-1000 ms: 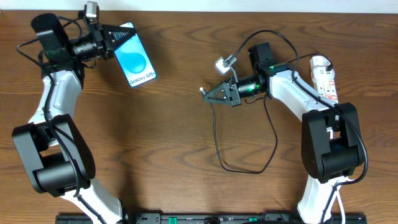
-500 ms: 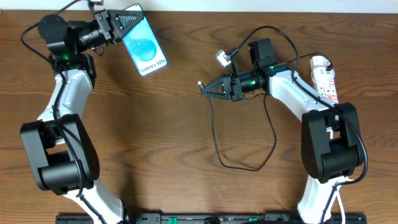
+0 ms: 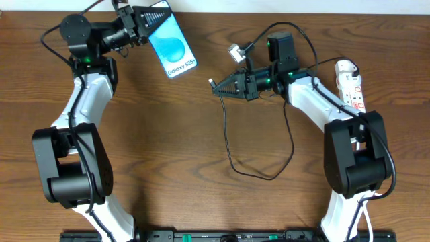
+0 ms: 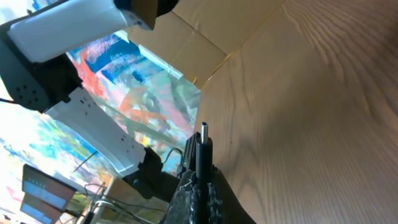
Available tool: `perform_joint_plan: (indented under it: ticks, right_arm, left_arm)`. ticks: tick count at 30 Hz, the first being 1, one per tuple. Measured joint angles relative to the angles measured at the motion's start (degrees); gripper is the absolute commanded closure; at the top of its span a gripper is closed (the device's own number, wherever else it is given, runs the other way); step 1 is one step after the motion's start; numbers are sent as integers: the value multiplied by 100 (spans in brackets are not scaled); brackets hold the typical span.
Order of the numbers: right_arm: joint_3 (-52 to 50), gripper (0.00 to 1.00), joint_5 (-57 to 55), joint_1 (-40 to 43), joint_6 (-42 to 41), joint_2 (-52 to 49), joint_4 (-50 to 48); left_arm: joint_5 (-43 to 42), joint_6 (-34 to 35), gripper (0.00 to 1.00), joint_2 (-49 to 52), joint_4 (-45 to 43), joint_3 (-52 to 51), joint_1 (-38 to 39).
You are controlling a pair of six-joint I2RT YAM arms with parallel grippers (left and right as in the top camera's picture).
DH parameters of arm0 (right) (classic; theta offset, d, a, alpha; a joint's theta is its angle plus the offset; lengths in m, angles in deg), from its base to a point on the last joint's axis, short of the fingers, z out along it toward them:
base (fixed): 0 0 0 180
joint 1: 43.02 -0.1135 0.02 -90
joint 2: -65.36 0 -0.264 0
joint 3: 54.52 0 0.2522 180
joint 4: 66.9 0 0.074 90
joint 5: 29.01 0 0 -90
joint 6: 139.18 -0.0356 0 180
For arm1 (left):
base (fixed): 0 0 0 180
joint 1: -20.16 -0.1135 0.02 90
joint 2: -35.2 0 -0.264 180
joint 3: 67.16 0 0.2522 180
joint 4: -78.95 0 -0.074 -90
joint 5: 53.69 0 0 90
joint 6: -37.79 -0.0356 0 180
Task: Plug charger to phone and switch on socket
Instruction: 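Raise the phone with the left gripper and bring the connector beneath its bottom edge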
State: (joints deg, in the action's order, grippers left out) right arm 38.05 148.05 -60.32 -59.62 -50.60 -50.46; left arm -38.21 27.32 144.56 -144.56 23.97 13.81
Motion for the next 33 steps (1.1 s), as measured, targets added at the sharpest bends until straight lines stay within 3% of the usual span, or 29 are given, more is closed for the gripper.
perform_joint_plan:
  ticks: [17,33]
  right_arm:
    - [2,99,-184,-98,-2074,0,-2426]
    - [2,99,-181,-168,-2736,0,-2872]
  left_arm:
    - [761,-2,93,0,4,0,275]
    - [1300,-203,93,0,50,0,275]
